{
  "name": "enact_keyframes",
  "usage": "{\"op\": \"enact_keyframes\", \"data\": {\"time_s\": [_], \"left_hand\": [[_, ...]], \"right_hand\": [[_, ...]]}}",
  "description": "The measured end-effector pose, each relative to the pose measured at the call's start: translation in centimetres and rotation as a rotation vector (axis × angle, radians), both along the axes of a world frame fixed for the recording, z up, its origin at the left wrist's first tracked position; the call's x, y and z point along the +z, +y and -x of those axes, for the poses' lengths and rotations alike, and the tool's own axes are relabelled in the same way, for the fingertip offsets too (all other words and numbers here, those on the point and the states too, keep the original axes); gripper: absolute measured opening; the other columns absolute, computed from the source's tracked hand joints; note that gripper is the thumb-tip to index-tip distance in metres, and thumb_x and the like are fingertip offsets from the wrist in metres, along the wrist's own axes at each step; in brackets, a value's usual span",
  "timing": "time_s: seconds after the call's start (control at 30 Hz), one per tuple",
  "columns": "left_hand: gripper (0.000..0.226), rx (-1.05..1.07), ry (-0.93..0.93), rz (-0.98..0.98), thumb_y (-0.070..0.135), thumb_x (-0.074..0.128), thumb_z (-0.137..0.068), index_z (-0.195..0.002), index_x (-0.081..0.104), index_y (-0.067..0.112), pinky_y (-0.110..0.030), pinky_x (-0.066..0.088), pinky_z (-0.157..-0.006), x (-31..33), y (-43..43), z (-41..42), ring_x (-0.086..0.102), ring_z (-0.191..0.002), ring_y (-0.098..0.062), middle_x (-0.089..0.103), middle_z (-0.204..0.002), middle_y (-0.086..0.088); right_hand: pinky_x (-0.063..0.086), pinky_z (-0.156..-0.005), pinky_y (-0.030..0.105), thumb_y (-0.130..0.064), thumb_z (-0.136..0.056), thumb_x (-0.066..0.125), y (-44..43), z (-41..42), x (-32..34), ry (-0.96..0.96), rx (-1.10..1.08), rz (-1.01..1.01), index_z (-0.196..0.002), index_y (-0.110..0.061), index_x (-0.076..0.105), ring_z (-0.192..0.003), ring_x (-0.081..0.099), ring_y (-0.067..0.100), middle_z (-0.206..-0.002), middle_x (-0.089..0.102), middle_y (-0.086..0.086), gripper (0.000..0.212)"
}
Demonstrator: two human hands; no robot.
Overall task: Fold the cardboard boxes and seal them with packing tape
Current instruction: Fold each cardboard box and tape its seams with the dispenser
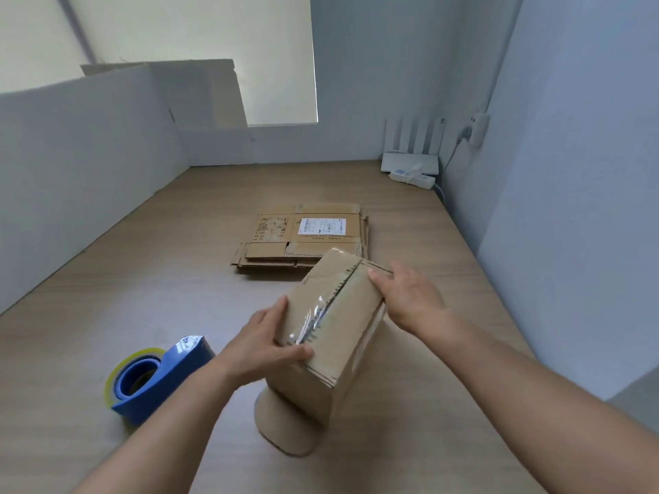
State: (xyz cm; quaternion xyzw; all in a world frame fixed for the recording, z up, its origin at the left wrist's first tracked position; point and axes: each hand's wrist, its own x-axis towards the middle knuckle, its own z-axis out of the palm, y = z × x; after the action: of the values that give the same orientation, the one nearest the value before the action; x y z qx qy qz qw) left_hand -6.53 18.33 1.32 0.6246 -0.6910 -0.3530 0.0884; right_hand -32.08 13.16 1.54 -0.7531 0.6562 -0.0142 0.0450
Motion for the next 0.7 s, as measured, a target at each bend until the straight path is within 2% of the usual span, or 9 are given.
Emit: {"op": "enact_keyframes", "data": {"time_s": [0.07,0.13,0.23,0.3,0.43,0.57,0.63,0.7], "left_hand": [[0.126,-0.052,-0.044,-0.027,0.078,0.065,-0.06,-0.152,-0.007,0.031,-0.026,0.037,-0.099,-0.3,1.4,0.7,0.036,-0.131,-0.013,0.028,-0.153,0.006],[0.136,-0.056,-0.091,0.013,0.088,0.059,-0.052,-0.152,-0.011,0.028,-0.025,0.04,-0.098,-0.8,2.6,1.4,0.04,-0.128,-0.011,0.033,-0.15,0.008],[0.138,-0.025,-0.19,0.099,0.091,0.054,-0.051,-0.151,-0.017,0.028,-0.033,0.037,-0.108,-1.7,3.7,1.6,0.031,-0.137,-0.013,0.024,-0.155,0.008],[0.133,0.001,-0.27,0.149,0.09,0.051,-0.055,-0.149,-0.02,0.03,-0.033,0.036,-0.107,-2.2,4.5,1.7,0.028,-0.138,-0.014,0.021,-0.156,0.008],[0.12,0.18,-0.311,0.269,0.084,0.052,-0.066,-0.152,-0.006,0.025,-0.035,0.048,-0.094,-2.4,4.0,2.3,0.044,-0.126,-0.018,0.041,-0.144,0.001],[0.11,0.243,-0.366,0.305,0.078,0.059,-0.068,-0.148,0.01,0.019,-0.038,0.051,-0.086,-2.1,0.8,1.3,0.052,-0.116,-0.023,0.052,-0.133,-0.005],[0.111,0.197,-0.338,0.298,0.073,0.061,-0.071,-0.15,0.005,0.019,-0.037,0.049,-0.091,-2.6,0.1,0.5,0.048,-0.122,-0.023,0.047,-0.139,-0.006],[0.113,0.102,-0.262,0.27,0.067,0.064,-0.075,-0.152,-0.006,0.023,-0.036,0.043,-0.101,-3.2,0.0,-0.7,0.038,-0.132,-0.02,0.034,-0.151,-0.002]], "right_hand": [[0.043,-0.097,0.042,-0.018,-0.097,0.037,-0.2,-0.9,-0.8,-0.093,0.006,-0.041,-0.144,-0.033,0.029,-0.122,0.047,0.039,-0.152,0.024,0.017,0.05],[0.045,-0.095,0.041,-0.016,-0.095,0.039,-0.7,-1.5,-1.5,-0.143,0.006,-0.056,-0.146,-0.038,0.026,-0.119,0.05,0.04,-0.15,0.025,0.016,0.057],[0.044,-0.088,0.035,-0.017,-0.095,0.038,-1.1,-2.1,-2.2,-0.243,-0.032,-0.041,-0.146,-0.043,0.025,-0.112,0.054,0.035,-0.127,0.051,0.014,0.059],[0.043,-0.091,0.033,-0.017,-0.096,0.037,-1.0,-2.4,-2.5,-0.344,-0.044,-0.04,-0.145,-0.04,0.031,-0.114,0.054,0.032,-0.13,0.056,0.012,0.054],[0.037,-0.105,0.028,-0.027,-0.1,0.041,0.4,-4.3,-2.0,-0.583,0.045,-0.129,-0.137,-0.033,0.049,-0.124,0.05,0.023,-0.139,0.053,0.001,0.038],[0.036,-0.105,0.026,-0.023,-0.093,0.044,3.3,-6.1,-1.7,-0.524,0.194,-0.211,-0.134,-0.038,0.051,-0.125,0.046,0.018,-0.142,0.046,-0.005,0.044],[0.037,-0.106,0.031,-0.032,-0.089,0.051,4.3,-6.2,-1.8,-0.484,0.197,-0.235,-0.137,-0.044,0.044,-0.127,0.043,0.017,-0.144,0.038,-0.007,0.05],[0.039,-0.104,0.033,-0.043,-0.087,0.059,4.7,-6.1,-1.9,-0.411,0.169,-0.214,-0.138,-0.046,0.04,-0.125,0.044,0.016,-0.142,0.038,-0.007,0.055]]}}
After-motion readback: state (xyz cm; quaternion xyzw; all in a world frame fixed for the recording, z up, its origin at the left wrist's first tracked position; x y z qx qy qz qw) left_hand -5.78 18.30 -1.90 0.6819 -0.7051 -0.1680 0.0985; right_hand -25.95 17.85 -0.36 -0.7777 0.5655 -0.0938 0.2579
